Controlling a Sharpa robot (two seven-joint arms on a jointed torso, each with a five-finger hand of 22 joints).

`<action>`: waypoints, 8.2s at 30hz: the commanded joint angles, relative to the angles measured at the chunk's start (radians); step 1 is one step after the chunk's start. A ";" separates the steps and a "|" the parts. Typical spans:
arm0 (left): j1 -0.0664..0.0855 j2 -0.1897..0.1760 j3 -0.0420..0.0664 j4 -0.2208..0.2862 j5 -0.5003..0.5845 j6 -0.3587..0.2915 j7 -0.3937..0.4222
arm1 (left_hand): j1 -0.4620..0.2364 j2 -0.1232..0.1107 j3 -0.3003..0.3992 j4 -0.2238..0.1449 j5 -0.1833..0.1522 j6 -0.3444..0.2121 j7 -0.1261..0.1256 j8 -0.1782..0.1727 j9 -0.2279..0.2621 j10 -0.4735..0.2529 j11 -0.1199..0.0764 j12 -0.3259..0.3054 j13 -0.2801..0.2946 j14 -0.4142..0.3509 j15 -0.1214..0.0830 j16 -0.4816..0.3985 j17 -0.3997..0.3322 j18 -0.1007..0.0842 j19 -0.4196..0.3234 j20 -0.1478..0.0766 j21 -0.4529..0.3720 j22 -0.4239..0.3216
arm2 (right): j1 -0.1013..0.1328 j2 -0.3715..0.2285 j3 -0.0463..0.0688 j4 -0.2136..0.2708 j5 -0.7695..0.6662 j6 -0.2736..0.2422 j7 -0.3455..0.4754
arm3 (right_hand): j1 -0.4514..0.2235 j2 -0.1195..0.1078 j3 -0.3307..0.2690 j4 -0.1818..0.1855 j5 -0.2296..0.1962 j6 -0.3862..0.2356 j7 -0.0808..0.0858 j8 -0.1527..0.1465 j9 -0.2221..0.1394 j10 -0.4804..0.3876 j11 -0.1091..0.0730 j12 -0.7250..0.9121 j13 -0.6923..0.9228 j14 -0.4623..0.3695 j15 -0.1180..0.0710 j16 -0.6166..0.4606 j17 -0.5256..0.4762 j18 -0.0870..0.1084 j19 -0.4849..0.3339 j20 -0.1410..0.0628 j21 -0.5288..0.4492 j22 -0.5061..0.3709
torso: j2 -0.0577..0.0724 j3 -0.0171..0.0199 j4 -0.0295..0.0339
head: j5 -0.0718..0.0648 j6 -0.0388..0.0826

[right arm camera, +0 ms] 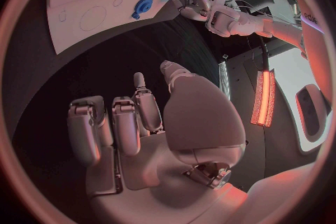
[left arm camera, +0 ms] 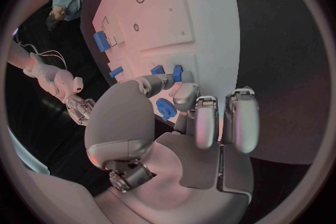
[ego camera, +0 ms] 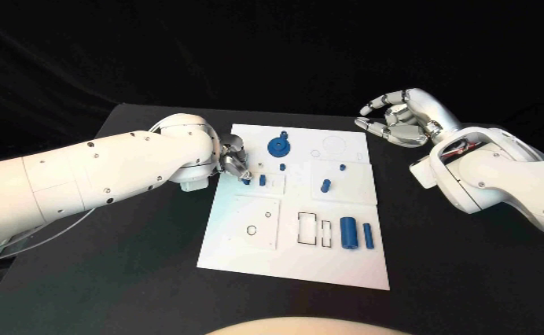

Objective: Assemble the parts on the task board

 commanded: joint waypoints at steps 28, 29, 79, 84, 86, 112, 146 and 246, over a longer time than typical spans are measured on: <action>-0.004 0.008 -0.004 -0.026 0.005 0.032 -0.020 | -0.047 0.003 -0.204 0.066 -0.013 0.037 -0.018 -0.026 -0.012 0.004 -0.004 0.009 0.008 0.106 -0.010 0.004 0.263 -0.010 0.003 -0.007 0.000 0.080 | -0.001 -0.001 0.000 0.001 -0.002 0.005 0.010 | -0.001 0.007 -0.008 -0.003 0.003 0.003 -0.004 0.006 0.001 -0.002 -0.005 -0.006 0.050 0.083 -0.007 -0.008 0.180 -0.005 0.084 -0.008 -0.015 0.241 | 0.000 -0.0001 0.0004 | -0.003 -0.003; -0.004 0.008 -0.004 -0.026 0.005 0.032 -0.020 | -0.047 0.003 -0.204 0.066 -0.013 0.037 -0.018 -0.026 -0.012 0.004 -0.004 0.009 0.008 0.106 -0.010 0.004 0.263 -0.010 0.003 -0.007 0.000 0.080 | -0.001 -0.001 0.000 0.002 -0.002 0.005 0.010 | -0.001 0.007 -0.008 -0.003 0.003 0.003 -0.004 0.006 0.001 -0.002 -0.005 -0.006 0.050 0.083 -0.007 -0.008 0.180 -0.005 0.084 -0.008 -0.015 0.241 | 0.000 -0.0002 0.0003 | -0.003 -0.003; -0.015 -0.011 0.009 0.035 0.026 -0.485 0.509 | 0.275 0.003 -0.376 0.080 -0.013 -0.263 0.127 -0.215 -0.139 -0.519 0.139 -0.482 -0.476 -0.286 0.115 -0.490 -0.373 0.129 -0.469 0.098 -0.555 -0.654 | -0.002 -0.005 0.000 -0.004 -0.002 0.001 0.012 | -0.007 0.006 -0.013 0.000 0.003 0.000 -0.003 0.006 0.001 -0.005 -0.004 -0.009 0.047 0.080 -0.007 -0.012 0.170 -0.002 0.077 -0.008 -0.025 0.234 | -0.001 -0.0019 0.0033 | -0.022 0.005; -0.030 0.007 0.002 0.030 -0.179 -0.512 0.582 | 0.371 -0.021 -0.330 0.048 -0.018 -0.222 0.126 -0.247 -0.204 -0.546 0.141 -0.552 -0.554 -0.290 0.115 -0.488 -0.397 0.130 -0.457 0.100 -0.560 -0.657 | -0.005 -0.004 0.000 -0.006 -0.002 0.003 0.013 | -0.007 0.006 -0.013 -0.001 0.003 0.000 -0.003 0.006 0.001 -0.007 -0.005 -0.011 0.045 0.080 -0.007 -0.012 0.169 -0.002 0.076 -0.008 -0.027 0.233 | 0.000 -0.0021 0.0012 | -0.021 0.010; -0.035 0.016 -0.001 0.024 -0.244 -0.504 0.586 | 0.386 -0.036 -0.325 0.054 -0.019 -0.178 0.116 -0.270 -0.255 -0.538 0.138 -0.590 -0.612 -0.276 0.115 -0.466 -0.406 0.131 -0.447 0.100 -0.554 -0.653 | -0.007 -0.004 -0.001 -0.006 -0.002 0.003 0.013 | -0.007 0.006 -0.013 -0.001 0.003 0.000 -0.003 0.006 0.001 -0.007 -0.005 -0.011 0.045 0.080 -0.007 -0.012 0.169 -0.002 0.076 -0.008 -0.027 0.233 | 0.000 -0.0012 -0.0006 | -0.020 0.011; -0.066 0.135 -0.007 -0.101 -0.529 -0.291 0.469 | 0.428 -0.031 -0.354 0.078 -0.017 -0.104 0.086 -0.349 -0.394 -0.508 0.126 -0.701 -0.797 -0.105 0.092 -0.252 -0.289 0.072 -0.230 0.083 -0.281 -0.316 | -0.013 0.002 -0.001 -0.008 -0.001 0.005 0.013 | -0.006 0.007 -0.012 -0.002 0.004 0.000 -0.004 0.006 0.001 -0.008 -0.005 -0.012 0.044 0.080 -0.007 -0.012 0.169 -0.001 0.076 -0.008 -0.028 0.232 | 0.001 0.0003 0.0002 | -0.024 0.009; -0.070 0.162 -0.007 -0.127 -0.523 -0.233 0.421 | 0.451 0.001 -0.243 0.017 -0.048 0.013 0.086 -0.401 -0.443 -0.332 0.107 -0.772 -0.874 -0.055 0.081 -0.203 -0.275 0.050 -0.165 0.073 -0.188 -0.192 | -0.013 0.004 -0.001 -0.007 -0.002 0.006 0.013 | -0.004 0.010 -0.011 -0.002 0.006 0.001 -0.004 0.007 0.001 -0.005 -0.005 -0.008 0.048 0.080 -0.008 -0.012 0.171 -0.002 0.077 -0.008 -0.027 0.233 | 0.000 -0.0002 0.0006 | -0.029 0.001; -0.070 0.013 0.030 -0.045 -0.392 -0.262 0.440 | 0.412 0.000 -0.225 -0.029 -0.062 0.098 0.087 -0.418 -0.443 -0.198 0.099 -0.845 -0.885 -0.045 0.075 -0.191 -0.283 0.040 -0.136 0.076 -0.151 -0.139 | -0.013 0.001 -0.001 -0.009 -0.002 -0.002 0.015 | -0.003 0.011 -0.011 -0.002 0.007 0.002 -0.004 0.008 0.002 -0.005 -0.005 -0.008 0.048 0.080 -0.008 -0.012 0.172 -0.002 0.076 -0.008 -0.027 0.232 | -0.001 -0.0002 0.0012 | -0.026 0.005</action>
